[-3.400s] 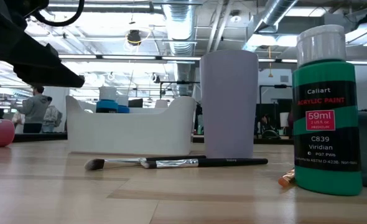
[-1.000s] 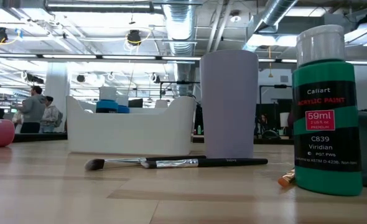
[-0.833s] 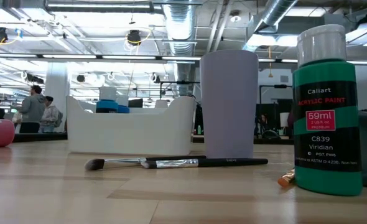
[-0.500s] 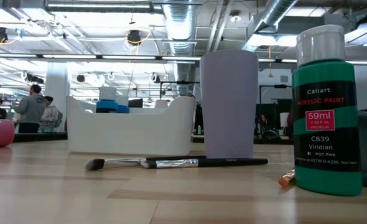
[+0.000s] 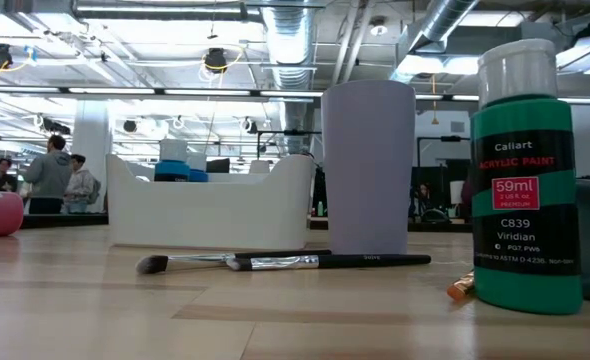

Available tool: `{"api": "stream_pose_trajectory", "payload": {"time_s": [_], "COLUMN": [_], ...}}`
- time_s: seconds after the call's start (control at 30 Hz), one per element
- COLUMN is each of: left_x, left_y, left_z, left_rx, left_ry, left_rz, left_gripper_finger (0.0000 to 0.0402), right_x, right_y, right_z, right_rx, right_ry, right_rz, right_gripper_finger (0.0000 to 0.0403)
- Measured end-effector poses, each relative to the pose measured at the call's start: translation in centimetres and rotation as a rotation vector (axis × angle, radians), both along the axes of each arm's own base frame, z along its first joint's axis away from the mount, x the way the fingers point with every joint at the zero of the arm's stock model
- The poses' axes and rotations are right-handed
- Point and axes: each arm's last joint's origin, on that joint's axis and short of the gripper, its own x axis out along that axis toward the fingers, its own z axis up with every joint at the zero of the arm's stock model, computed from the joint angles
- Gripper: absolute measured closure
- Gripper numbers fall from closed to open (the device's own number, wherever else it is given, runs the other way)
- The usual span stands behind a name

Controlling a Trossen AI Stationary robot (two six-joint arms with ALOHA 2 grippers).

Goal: Pick & Place Paint Supplies
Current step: Put the light blue paint bottle into the white bin

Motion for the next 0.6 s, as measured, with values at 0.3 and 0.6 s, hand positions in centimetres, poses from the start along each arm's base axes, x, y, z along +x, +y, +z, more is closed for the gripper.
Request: {"api": "stream_pose_trajectory", "payload": {"time_s": [0.3, 0.6], "left_x": [-0.1, -0.8], "left_y": [0.2, 1.3], "left_z": [-1.6, -3.4], "left_rx": [-0.05, 0.003], "left_ry": [-0.045, -0.021], "left_rz": [-0.003, 0.001], "left_gripper_finger": [0.012, 0.0135], "right_x": [0.0, 0.0], "right_y": [0.0, 0.0], "right_z": [0.0, 0.0], "right_rx": [0.001, 0.006], "right_ry": [0.005, 0.007], "right_rz": [0.001, 0.0], "right_gripper_finger": [0.0218, 0.0222]}}
